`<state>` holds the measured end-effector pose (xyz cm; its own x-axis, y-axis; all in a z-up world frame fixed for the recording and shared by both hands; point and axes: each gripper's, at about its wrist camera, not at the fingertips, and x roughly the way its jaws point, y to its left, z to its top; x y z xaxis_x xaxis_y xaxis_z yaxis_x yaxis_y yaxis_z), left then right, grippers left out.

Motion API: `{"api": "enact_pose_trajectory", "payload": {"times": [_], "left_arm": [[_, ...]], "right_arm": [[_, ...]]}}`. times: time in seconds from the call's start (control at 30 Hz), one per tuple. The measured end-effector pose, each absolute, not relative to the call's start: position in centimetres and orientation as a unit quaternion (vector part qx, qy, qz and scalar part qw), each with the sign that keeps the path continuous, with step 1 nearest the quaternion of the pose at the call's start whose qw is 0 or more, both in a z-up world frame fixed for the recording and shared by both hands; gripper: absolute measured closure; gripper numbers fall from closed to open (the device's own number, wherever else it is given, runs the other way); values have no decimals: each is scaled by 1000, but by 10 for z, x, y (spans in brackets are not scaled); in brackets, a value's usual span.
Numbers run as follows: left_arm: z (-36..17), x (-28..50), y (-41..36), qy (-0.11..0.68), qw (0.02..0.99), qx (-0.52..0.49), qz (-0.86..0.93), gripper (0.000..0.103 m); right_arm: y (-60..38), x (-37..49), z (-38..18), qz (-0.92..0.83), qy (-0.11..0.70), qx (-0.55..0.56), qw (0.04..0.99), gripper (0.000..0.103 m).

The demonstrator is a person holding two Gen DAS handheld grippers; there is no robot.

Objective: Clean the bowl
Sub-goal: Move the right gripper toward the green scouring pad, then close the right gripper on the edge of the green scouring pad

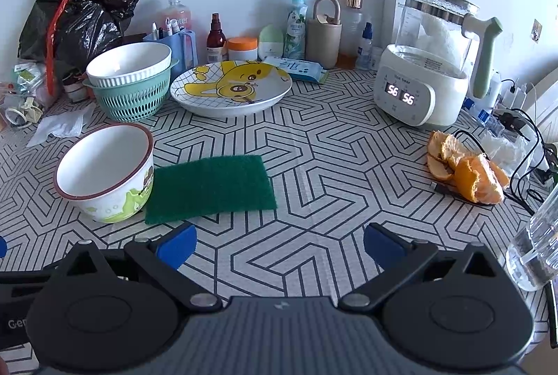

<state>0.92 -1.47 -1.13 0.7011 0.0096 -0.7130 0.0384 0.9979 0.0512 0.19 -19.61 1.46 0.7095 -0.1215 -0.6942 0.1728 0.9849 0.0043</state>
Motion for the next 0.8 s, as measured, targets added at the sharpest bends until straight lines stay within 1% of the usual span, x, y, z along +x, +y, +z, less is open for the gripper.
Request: {"api": "enact_pose_trajectory", "payload": {"times": [0.4,0.57,0.63,0.8], "left_arm": [[-15,9,-14,393,919,41,-5,0],[-13,8,-7,386,921,42,2,0],[-12,9,-4,383,923,39,6,0],[-13,12,2,383,923,34,12,0]], "right_arm": [[-195,7,7,-66,376,28,924,0],[-212,35,18,-54,381,24,923,0],[-218,58,21,-32,404,22,914,1],[-207,86,17,22,435,6,900,2]]}}
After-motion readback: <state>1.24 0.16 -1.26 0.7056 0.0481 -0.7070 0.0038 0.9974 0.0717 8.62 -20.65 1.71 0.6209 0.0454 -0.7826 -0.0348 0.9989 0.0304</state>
